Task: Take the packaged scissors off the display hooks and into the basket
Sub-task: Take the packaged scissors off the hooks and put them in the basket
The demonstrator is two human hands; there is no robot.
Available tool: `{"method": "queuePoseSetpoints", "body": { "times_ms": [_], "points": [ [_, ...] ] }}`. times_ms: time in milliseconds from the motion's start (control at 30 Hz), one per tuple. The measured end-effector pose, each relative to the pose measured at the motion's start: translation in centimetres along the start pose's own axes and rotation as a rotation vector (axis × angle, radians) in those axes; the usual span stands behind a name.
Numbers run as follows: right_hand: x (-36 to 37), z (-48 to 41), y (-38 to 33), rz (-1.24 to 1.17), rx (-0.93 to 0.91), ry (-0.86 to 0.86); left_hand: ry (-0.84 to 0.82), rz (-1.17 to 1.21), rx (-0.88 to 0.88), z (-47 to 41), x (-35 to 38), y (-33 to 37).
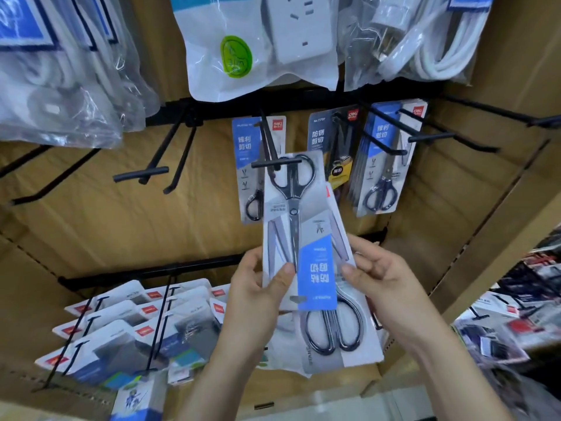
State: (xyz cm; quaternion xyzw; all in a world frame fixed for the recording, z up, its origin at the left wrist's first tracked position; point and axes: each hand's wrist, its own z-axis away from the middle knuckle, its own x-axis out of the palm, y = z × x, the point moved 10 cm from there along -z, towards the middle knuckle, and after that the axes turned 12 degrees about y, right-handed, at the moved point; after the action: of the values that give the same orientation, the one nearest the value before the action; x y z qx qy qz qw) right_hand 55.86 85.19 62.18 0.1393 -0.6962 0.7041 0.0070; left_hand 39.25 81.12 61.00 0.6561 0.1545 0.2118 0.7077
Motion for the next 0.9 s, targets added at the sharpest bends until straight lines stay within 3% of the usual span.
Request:
{"method": "queuePoseSetpoints", "body": {
  "times_ms": [233, 367, 500, 600, 767, 900],
  "points": [
    [-7.0, 0.4, 1.3, 0.132, 0.012, 0.45, 0.185, -0.107, 0.178, -1.5, -5.6, 1.9],
    [-10.0, 0.7, -0.8, 0.176, -0.093, 0.509, 0.204, -0.298, 0.24, -1.9, -7.9, 3.6],
    [-8.2, 0.2, -1.8, 0.23, -0.174, 0.325, 0.185, -0.475, 0.313, -1.7, -7.6, 4.6],
    [-5.4, -0.3, -0.4, 0.43, -0.193, 0.129, 0.09, -0.526, 0.372, -0.9, -5.3, 5.5],
    [-1.4, 0.3, 3.3, 0.431, -0.033, -0.218, 0.036, -0.408, 0.319, -1.6, -3.6, 6.4],
    [-2.0, 0.2, 4.2, 0.403, 0.013, -0.174, 0.027, -0.219, 0.273, -2.5, -3.1, 7.5]
  ]
}}
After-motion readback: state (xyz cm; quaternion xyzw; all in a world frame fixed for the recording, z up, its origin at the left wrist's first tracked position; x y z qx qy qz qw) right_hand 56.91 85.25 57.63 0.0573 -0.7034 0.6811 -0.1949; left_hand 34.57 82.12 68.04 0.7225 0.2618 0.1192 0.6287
